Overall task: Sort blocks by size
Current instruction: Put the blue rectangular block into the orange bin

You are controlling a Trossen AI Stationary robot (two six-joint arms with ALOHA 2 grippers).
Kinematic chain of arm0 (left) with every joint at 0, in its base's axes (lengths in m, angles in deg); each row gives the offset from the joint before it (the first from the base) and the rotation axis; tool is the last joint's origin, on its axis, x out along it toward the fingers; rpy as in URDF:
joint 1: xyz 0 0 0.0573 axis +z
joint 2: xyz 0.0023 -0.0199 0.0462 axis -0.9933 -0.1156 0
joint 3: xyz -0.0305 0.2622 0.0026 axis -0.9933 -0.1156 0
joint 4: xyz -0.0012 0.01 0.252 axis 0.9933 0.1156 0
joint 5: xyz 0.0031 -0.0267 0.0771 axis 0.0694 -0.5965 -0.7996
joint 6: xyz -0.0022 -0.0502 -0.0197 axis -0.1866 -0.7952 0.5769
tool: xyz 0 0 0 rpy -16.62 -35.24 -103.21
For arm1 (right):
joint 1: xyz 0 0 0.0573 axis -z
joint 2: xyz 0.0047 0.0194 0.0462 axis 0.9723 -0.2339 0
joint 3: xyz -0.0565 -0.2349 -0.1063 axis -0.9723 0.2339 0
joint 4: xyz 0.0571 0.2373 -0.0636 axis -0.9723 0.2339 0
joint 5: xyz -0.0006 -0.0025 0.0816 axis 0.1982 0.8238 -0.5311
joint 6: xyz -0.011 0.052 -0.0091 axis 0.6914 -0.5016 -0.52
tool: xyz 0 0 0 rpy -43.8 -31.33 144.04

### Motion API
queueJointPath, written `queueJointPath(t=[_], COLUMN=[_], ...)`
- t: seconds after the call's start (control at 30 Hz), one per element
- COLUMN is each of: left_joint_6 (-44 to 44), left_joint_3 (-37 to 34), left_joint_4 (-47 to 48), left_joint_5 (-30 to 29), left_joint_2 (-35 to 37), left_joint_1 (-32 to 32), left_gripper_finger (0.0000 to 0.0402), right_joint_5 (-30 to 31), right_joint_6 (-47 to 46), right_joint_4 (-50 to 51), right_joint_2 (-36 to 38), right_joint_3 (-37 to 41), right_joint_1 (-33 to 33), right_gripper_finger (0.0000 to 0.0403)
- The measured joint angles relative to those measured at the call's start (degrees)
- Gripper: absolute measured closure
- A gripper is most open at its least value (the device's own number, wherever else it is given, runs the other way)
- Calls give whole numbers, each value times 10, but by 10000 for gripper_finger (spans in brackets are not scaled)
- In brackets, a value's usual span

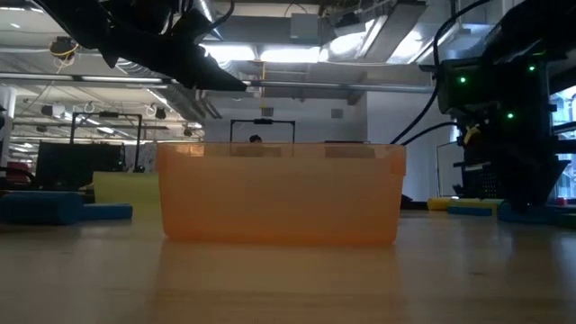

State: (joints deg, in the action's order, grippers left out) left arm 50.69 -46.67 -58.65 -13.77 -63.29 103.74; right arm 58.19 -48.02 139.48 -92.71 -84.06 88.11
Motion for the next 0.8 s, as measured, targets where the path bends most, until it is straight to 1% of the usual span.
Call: queueJointPath(t=[0.3, 0.47, 0.67, 0.8], left_joint_6=[0, 0, 0, 2], left_joint_3=[0, 0, 0, 0], left_joint_4=[-1, -1, -1, -1], left_joint_5=[0, 0, 0, 0], left_joint_2=[0, 0, 0, 0], left_joint_1=[0, 0, 0, 0], left_gripper_finger=[274, 274, 274, 274], right_joint_5=[10, 10, 3, -2], right_joint_6=[1, 5, 22, 24], right_joint_4=[-9, -14, -73, -76], right_joint_2=[2, -15, -42, -48], right_joint_3=[-1, -1, 14, 14], right_joint_1=[0, 0, 0, 0], right_gripper_finger=[221, 221, 222, 240])
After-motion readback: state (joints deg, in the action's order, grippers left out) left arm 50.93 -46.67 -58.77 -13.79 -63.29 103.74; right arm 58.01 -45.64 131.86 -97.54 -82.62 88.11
